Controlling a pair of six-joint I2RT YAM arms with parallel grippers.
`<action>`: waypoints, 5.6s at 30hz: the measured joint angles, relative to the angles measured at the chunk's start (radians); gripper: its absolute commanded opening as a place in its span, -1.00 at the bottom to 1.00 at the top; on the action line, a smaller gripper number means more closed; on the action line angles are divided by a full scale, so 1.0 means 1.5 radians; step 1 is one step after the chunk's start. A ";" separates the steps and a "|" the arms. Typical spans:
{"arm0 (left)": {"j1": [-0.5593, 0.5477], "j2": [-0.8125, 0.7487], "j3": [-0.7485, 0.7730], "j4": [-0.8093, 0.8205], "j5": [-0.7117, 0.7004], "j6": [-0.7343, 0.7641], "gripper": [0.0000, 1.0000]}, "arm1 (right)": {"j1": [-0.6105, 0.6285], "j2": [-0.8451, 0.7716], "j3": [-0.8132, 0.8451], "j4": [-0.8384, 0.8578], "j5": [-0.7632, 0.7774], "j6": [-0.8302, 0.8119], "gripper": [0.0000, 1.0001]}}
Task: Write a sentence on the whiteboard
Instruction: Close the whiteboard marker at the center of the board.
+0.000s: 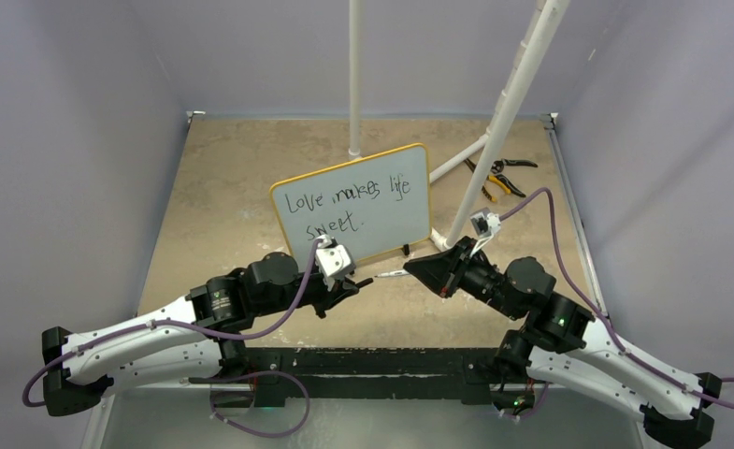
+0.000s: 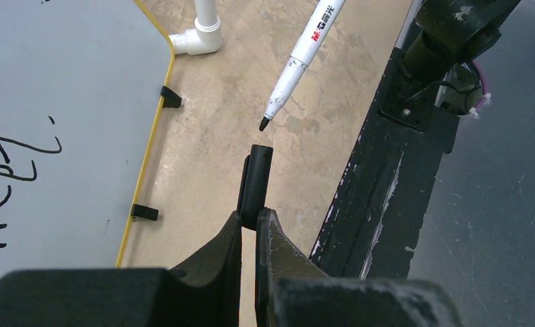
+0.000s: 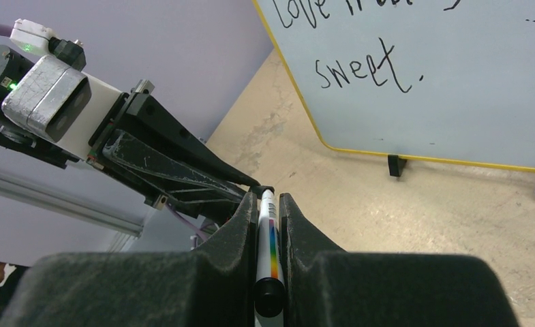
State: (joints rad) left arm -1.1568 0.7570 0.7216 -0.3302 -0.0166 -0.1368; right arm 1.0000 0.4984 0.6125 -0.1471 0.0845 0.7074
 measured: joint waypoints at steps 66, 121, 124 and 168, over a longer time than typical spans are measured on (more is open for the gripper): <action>0.000 -0.045 -0.010 0.010 0.023 0.002 -1.00 | -0.127 0.100 -0.013 0.122 -0.280 0.040 -1.00; 0.000 0.109 0.035 -0.081 0.082 -0.060 0.36 | -0.153 0.198 -0.210 0.475 -0.409 0.153 -1.00; 0.000 0.122 0.035 -0.081 0.083 -0.060 0.17 | -0.153 0.191 -0.200 0.462 -0.413 0.146 -1.00; 0.002 0.087 -0.032 -0.112 0.103 -0.023 -1.00 | -0.066 0.343 -0.177 0.529 -0.386 0.091 -1.00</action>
State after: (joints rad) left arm -1.1542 0.8871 0.6743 -0.4988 0.1375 -0.1719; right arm 0.9009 1.0122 0.3466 0.6472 -0.4950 0.8440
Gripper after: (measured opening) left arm 0.144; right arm 0.123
